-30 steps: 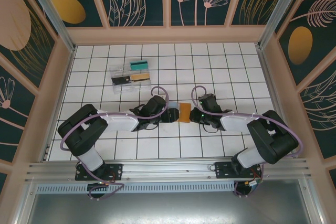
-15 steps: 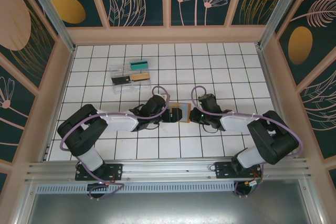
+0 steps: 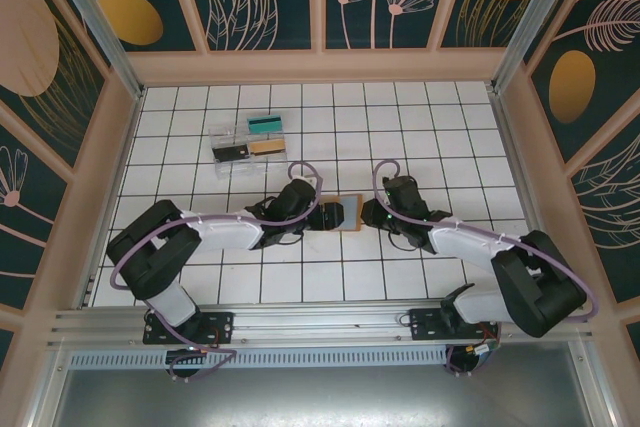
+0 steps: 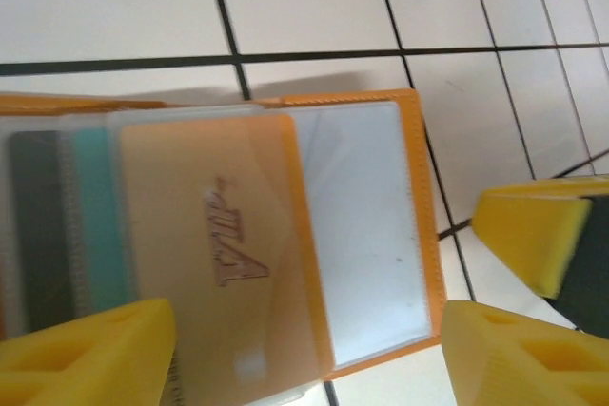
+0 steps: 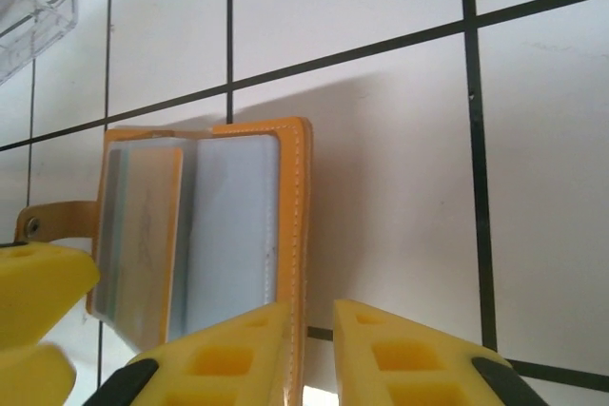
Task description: Take the credit cards out of the card holder
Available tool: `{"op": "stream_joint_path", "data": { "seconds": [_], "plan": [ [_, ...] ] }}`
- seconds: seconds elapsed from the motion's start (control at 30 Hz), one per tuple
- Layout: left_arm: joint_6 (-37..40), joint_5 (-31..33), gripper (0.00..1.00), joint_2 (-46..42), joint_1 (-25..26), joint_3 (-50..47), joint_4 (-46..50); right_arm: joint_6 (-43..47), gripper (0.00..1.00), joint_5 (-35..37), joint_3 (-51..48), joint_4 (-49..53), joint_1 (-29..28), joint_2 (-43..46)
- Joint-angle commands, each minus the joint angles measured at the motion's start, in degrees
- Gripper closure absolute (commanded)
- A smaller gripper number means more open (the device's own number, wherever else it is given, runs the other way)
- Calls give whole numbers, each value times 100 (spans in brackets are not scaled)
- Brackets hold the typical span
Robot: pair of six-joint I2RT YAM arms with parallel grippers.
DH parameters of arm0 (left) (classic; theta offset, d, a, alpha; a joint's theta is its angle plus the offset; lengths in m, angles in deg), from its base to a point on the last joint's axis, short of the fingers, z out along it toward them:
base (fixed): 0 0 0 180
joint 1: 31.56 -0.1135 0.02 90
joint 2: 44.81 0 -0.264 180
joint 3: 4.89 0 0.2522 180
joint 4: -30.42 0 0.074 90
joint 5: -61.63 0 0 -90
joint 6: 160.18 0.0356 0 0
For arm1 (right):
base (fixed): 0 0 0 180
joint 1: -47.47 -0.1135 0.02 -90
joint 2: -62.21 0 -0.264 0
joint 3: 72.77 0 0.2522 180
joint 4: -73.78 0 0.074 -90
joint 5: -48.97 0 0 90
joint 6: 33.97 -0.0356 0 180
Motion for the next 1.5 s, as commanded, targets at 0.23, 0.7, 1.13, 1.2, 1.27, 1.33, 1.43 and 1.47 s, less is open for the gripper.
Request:
{"op": "stream_joint_path", "data": {
  "seconds": [0.23,0.7,1.13,1.2,1.27,1.33,1.43,1.47],
  "plan": [
    [266,708,88,-146,-304,-66,550,-239,79,-559,596,-196,-382,-265],
    [202,587,98,216,-345,-255,362,-674,80,-1250,809,-851,-388,-1438],
    [85,367,100,346,-348,-286,217,-760,80,-1425,844,-1051,-394,-1717],
    [76,345,100,345,-346,-293,205,-750,80,-1429,876,-1031,-394,-1802],
    [74,342,100,346,-350,-292,199,-755,81,-1442,887,-1055,-391,-1887],
    [69,338,100,350,-345,-295,197,-775,82,-1447,873,-1095,-390,-1909],
    [76,310,100,346,-342,-299,187,-796,83,-1498,845,-1199,-388,-1922],
    [71,308,100,346,-349,-306,193,-809,83,-1532,844,-1241,-394,-1925]
  ]
}}
